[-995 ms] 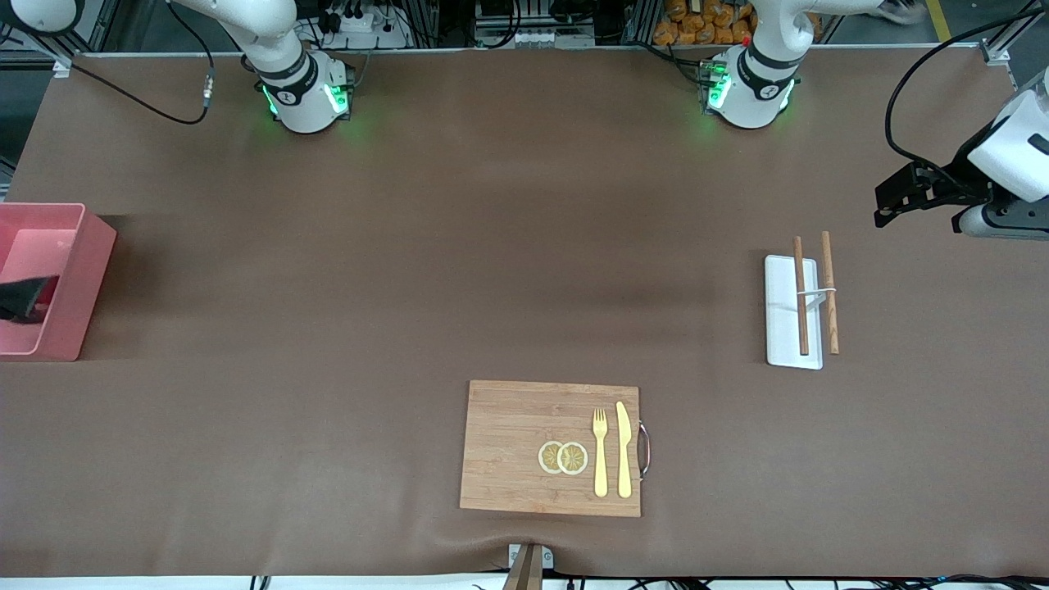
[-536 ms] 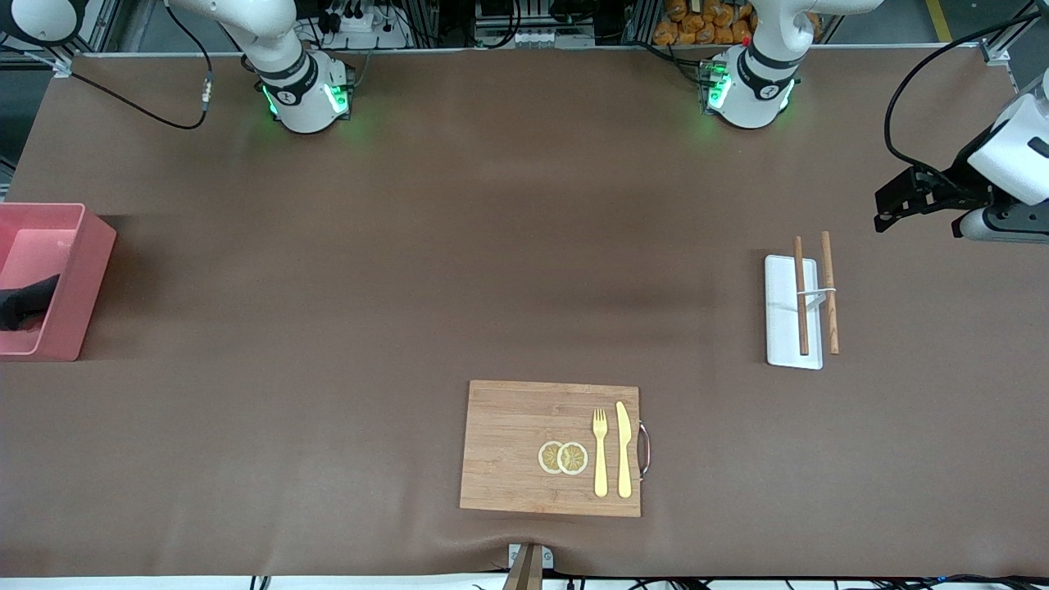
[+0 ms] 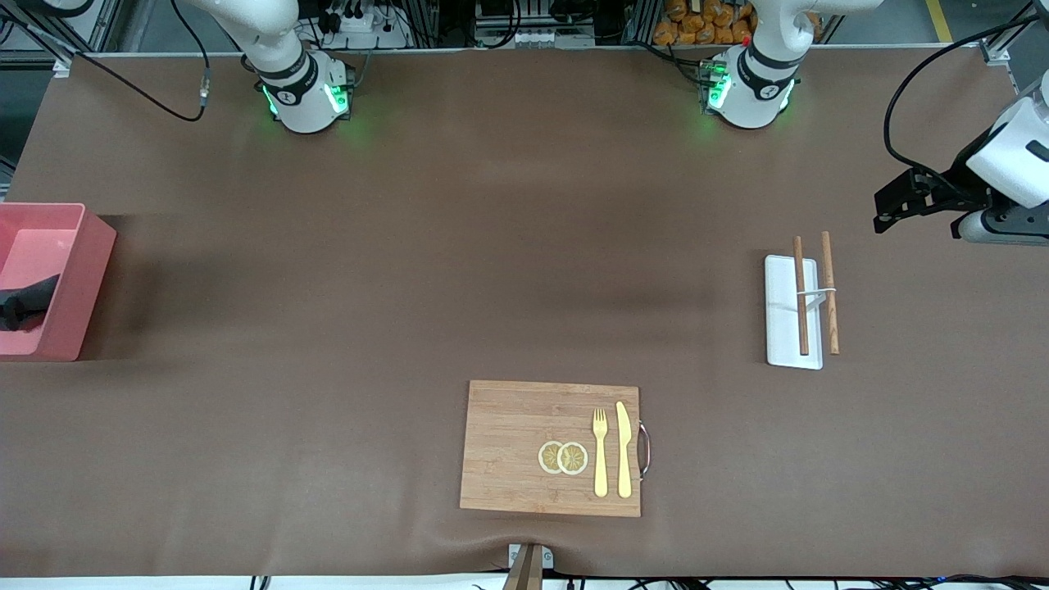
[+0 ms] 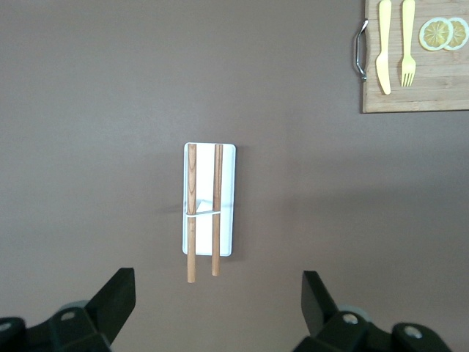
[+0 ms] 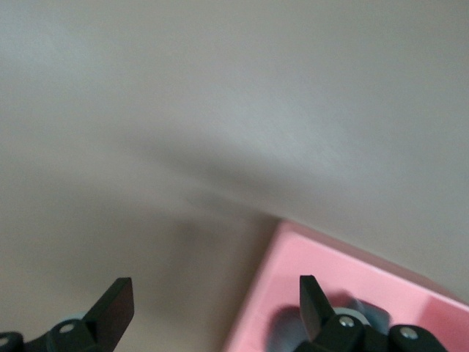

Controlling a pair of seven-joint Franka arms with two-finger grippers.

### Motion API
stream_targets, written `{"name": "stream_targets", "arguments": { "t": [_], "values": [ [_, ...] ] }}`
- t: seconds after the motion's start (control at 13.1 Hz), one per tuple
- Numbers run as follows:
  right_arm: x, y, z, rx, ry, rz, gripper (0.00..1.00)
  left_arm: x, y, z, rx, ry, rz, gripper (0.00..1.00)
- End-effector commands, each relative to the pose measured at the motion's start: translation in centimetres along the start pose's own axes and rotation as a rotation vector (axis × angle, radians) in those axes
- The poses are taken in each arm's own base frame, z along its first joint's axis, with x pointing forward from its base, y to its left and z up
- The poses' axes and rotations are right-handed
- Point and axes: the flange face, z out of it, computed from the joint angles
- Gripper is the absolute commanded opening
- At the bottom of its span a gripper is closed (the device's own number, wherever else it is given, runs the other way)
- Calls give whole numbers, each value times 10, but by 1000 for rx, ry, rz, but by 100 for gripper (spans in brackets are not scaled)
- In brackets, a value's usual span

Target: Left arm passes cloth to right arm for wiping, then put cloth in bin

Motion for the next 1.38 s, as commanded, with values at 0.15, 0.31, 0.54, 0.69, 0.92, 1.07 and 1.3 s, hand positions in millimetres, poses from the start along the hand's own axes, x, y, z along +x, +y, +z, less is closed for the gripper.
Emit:
{"name": "stream_targets", "arguments": {
  "t": [0.15, 0.31, 0.54, 0.69, 0.92, 1.07, 1.3],
  "values": [
    [87, -118, -11, 25, -25, 62, 100, 1, -2, 1, 20, 5, -6, 100],
    [116, -174, -24, 17, -38, 156, 100, 1, -2, 1, 20, 5, -7, 100],
    [145, -256, -49, 2, -49, 284, 100, 1, -2, 2, 20, 4, -7, 100],
    [141, -281, -56, -3, -68, 420, 100, 1, -2, 1, 20, 5, -7, 100],
    [114, -296, -94, -37, -37, 432, 100, 1, -2, 2, 20, 2, -7, 100],
    [79, -313, -112, -55, -45, 439, 100, 1, -2, 2, 20, 2, -9, 100],
    [60, -321, -131, -76, -25, 387, 100, 1, -1, 3, 20, 1, -9, 100]
  ]
}}
